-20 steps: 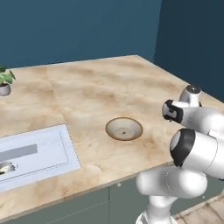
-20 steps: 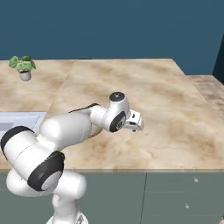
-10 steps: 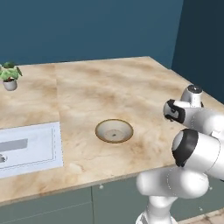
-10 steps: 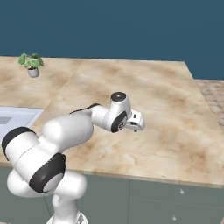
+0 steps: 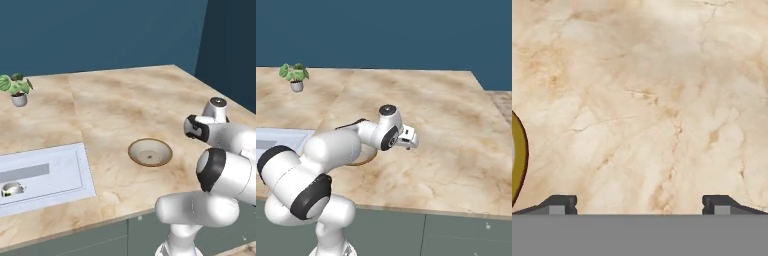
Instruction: Pick the mug and place it in the sink. Pick the bowl and place it in the open cabinet and then close the cabinet.
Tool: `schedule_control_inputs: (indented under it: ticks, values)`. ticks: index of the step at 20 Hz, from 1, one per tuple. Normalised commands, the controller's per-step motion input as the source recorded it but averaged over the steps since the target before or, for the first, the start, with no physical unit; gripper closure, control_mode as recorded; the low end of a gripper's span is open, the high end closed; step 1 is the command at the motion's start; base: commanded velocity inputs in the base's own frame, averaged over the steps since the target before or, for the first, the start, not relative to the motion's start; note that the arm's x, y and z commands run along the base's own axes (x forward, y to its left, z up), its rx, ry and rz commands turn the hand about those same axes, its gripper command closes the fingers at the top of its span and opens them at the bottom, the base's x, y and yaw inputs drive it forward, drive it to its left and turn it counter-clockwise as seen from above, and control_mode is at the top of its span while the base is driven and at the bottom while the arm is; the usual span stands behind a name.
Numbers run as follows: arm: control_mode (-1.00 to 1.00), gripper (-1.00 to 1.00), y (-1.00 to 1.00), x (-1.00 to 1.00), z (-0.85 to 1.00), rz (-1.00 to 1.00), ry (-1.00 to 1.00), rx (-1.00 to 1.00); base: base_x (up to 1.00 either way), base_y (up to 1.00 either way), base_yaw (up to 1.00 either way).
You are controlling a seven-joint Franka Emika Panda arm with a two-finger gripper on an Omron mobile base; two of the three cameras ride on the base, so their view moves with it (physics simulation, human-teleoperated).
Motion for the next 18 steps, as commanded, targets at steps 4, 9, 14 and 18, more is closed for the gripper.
schedule_control_inputs:
  ticks: [4, 9, 14, 18]
  values:
    - [1.0, -1.0, 0.0, 0.0, 0.0, 0.0, 0.0, 0.0, 0.92, -0.05, 0.0]
    - [1.0, -1.0, 0.0, 0.0, 0.0, 0.0, 0.0, 0.0, 0.71, -0.18, 0.0]
    - [-1.0, -1.0, 0.0, 0.17, -0.02, 0.0, 0.0, 0.22, 0.06, 0.0, 0.0]
    - [-1.0, -1.0, 0.01, 0.0, -0.1, 0.0, -0.01, 0.33, 0.0, 0.0, 0.0]
